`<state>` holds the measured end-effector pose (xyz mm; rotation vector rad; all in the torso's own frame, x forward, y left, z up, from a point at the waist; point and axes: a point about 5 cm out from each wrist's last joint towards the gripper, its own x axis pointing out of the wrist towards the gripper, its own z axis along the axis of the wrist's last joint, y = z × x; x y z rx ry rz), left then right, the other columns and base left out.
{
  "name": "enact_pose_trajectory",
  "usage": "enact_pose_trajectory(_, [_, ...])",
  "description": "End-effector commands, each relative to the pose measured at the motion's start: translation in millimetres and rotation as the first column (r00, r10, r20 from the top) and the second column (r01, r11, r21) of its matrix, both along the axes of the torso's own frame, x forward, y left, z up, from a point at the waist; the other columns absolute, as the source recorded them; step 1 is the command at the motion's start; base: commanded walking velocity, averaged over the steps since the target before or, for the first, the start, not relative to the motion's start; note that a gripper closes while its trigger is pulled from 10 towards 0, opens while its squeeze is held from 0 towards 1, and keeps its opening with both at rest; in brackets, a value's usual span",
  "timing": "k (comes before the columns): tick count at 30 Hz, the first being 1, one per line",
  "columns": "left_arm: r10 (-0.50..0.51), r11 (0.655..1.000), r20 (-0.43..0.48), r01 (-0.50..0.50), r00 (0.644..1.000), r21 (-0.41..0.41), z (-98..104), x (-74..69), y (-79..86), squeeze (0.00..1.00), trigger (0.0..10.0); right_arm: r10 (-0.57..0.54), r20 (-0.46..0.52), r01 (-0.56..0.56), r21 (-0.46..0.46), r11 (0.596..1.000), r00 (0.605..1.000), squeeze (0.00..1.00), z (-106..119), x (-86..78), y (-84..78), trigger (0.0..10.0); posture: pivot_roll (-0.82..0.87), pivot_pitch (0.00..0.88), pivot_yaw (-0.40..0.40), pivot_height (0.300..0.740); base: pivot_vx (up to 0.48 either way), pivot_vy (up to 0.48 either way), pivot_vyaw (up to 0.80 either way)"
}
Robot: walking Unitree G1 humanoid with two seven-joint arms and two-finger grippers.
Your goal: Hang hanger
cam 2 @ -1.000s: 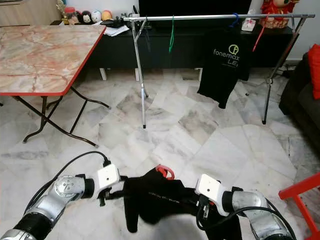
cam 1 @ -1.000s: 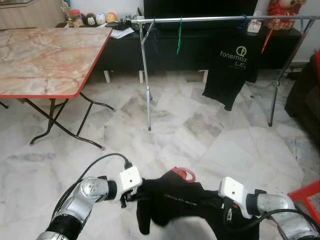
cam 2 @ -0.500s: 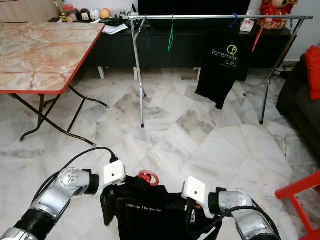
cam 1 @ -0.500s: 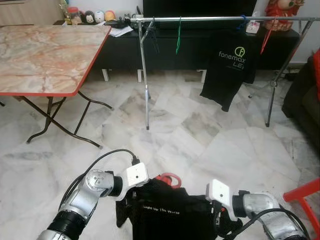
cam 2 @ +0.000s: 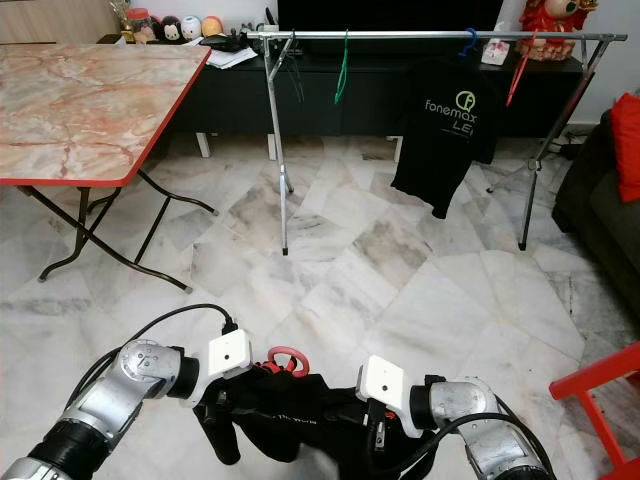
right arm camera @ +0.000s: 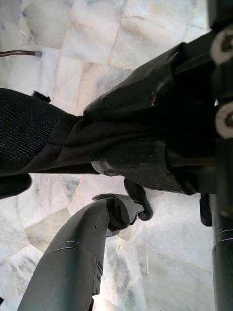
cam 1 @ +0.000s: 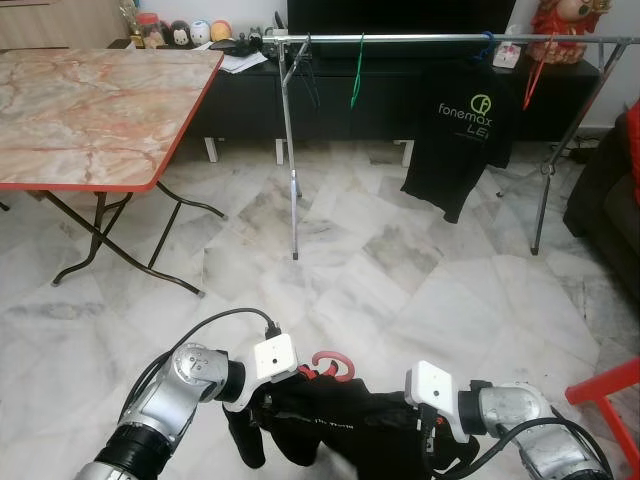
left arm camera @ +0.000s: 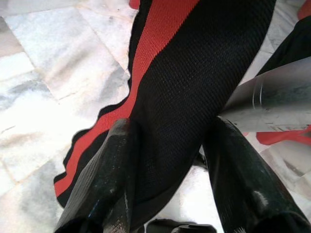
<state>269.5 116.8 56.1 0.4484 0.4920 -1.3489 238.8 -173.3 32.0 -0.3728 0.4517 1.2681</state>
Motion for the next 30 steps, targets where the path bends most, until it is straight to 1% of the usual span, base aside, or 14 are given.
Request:
enact_pose_trajectory(1, [-0.035, 0.999, -0.01, 0.035, 0.999, 0.007, 0.3, -2.9, -7.0, 0.0, 10.0, 0.022, 0.069, -0.025, 0.041, 0.999, 0.997, 0.0, 12.7, 8.0, 9.1, 10.0, -0.11, 0.0, -0.044, 0.74, 0.0, 0.0, 0.0])
enact_pose_trajectory(5, [-0.017, 1.0, -0.009, 0.017, 1.0, -0.005, -1.0, -0.9, -9.5, 0.0, 10.0, 0.031, 0.075, -0.035, 0.052, 0.998, 0.997, 0.0, 14.7, 8.3, 12.1, 10.0, -0.11, 0.0, -0.04, 0.74, 0.0, 0.0, 0.0])
enact_pose_trajectory(10, [-0.022, 1.0, -0.024, 0.021, 0.999, -0.023, -1.4, -1.4, -11.6, 0.0, 10.0, 0.029, 0.081, -0.033, 0.055, 0.998, 0.996, 0.0, 15.5, 9.4, 12.9, 10.0, -0.11, 0.0, -0.04, 0.74, 0.0, 0.0, 0.0])
enact_pose_trajectory(15, [-0.022, 1.0, -0.021, 0.021, 1.0, -0.017, -2.1, -0.9, -13.0, 0.0, 10.0, 0.028, 0.082, -0.032, 0.05, 0.998, 0.996, 0.0, 14.8, 9.9, 13.7, 10.0, -0.1, 0.0, -0.041, 0.74, 0.0, 0.0, 0.0])
enact_pose_trajectory(16, [-0.022, 1.0, -0.021, 0.022, 1.0, -0.014, -2.5, -0.9, -13.2, 0.0, 9.0, 0.028, 0.083, -0.032, 0.049, 0.998, 0.996, 0.0, 14.7, 9.9, 14.0, 10.0, -0.1, 0.0, -0.041, 0.74, 0.0, 0.0, 0.0])
enact_pose_trajectory(18, [-0.023, 1.0, -0.02, 0.023, 1.0, -0.011, -2.7, -0.9, -13.2, 0.0, 9.0, 0.028, 0.083, -0.032, 0.049, 0.998, 0.996, 0.0, 14.6, 9.9, 14.1, 10.0, -0.1, 0.0, -0.04, 0.74, 0.0, 0.0, 0.0])
enact_pose_trajectory(19, [-0.023, 1.0, -0.02, 0.023, 1.0, -0.011, -2.9, -0.8, -13.2, 0.0, 1.1, 0.028, 0.083, -0.032, 0.05, 0.998, 0.996, 0.0, 14.8, 10.0, 14.4, 10.0, -0.1, 0.0, -0.04, 0.74, 0.0, 0.0, 0.0])
enact_pose_trajectory(20, [-0.021, 1.0, -0.02, 0.021, 1.0, -0.012, -3.2, -0.5, -13.3, 0.0, 0.0, 0.025, 0.088, -0.03, 0.049, 0.998, 0.996, 0.0, 15.1, 10.6, 14.6, 10.0, -0.1, 0.0, -0.04, 0.74, 0.0, 0.0, 0.0])
enact_pose_trajectory(30, [-0.013, 1.0, -0.024, 0.012, 1.0, -0.028, -2.7, 1.0, -14.7, 0.0, 0.0, 0.021, 0.096, -0.025, 0.048, 0.999, 0.995, 0.0, 16.4, 13.7, 15.4, 10.0, -0.1, 0.0, -0.042, 0.74, 0.0, 0.0, 0.0])
